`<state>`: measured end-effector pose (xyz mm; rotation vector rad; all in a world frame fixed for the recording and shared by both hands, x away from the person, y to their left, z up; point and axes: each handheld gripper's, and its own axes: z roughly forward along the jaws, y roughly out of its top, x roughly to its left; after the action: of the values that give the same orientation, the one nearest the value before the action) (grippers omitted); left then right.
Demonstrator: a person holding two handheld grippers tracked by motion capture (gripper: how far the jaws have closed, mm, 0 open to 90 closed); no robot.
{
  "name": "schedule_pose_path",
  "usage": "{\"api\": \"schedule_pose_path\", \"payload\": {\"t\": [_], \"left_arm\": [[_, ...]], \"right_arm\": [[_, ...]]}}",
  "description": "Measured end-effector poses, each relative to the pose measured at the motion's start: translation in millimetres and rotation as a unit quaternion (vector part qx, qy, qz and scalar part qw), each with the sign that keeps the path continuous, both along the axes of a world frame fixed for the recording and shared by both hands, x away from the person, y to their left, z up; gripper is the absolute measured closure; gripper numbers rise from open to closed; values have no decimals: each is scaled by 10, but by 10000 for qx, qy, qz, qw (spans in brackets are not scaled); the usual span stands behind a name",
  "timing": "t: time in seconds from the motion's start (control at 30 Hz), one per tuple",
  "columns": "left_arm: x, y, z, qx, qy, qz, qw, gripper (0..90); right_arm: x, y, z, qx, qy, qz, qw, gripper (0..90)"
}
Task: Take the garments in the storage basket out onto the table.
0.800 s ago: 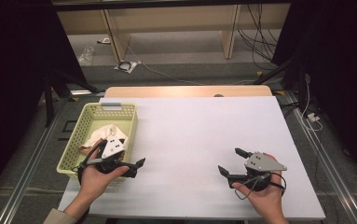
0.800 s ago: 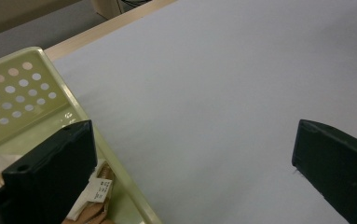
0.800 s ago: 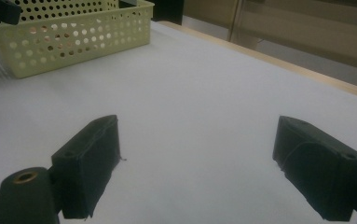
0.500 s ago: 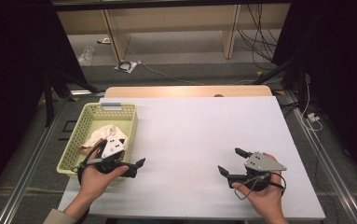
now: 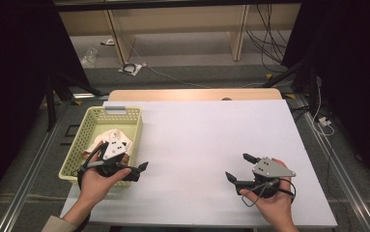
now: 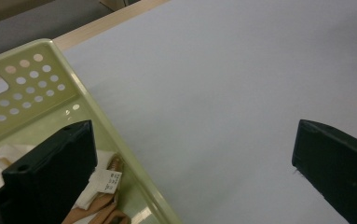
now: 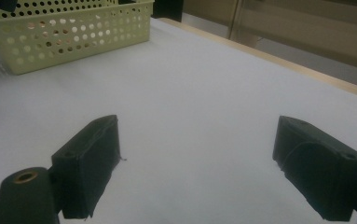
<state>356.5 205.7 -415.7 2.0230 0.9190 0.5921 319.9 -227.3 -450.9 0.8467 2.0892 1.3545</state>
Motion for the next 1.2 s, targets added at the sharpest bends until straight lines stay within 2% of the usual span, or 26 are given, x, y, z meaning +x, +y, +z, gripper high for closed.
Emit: {"api": "schedule_pose_path", "payload": {"t": [0.7, 0.97, 1.2], "left_arm": [[210, 245, 106, 84, 118, 436, 9989, 0], [342, 372, 140, 184, 104, 700, 9973, 0], [474, 508, 124, 188, 212, 930, 9953, 0]], "right_arm": [[9, -1, -1, -8, 60, -3, 10000, 160], [16, 0, -9, 21, 62, -2, 10000, 159], [19, -3, -12, -8, 64, 3, 10000, 160]]}}
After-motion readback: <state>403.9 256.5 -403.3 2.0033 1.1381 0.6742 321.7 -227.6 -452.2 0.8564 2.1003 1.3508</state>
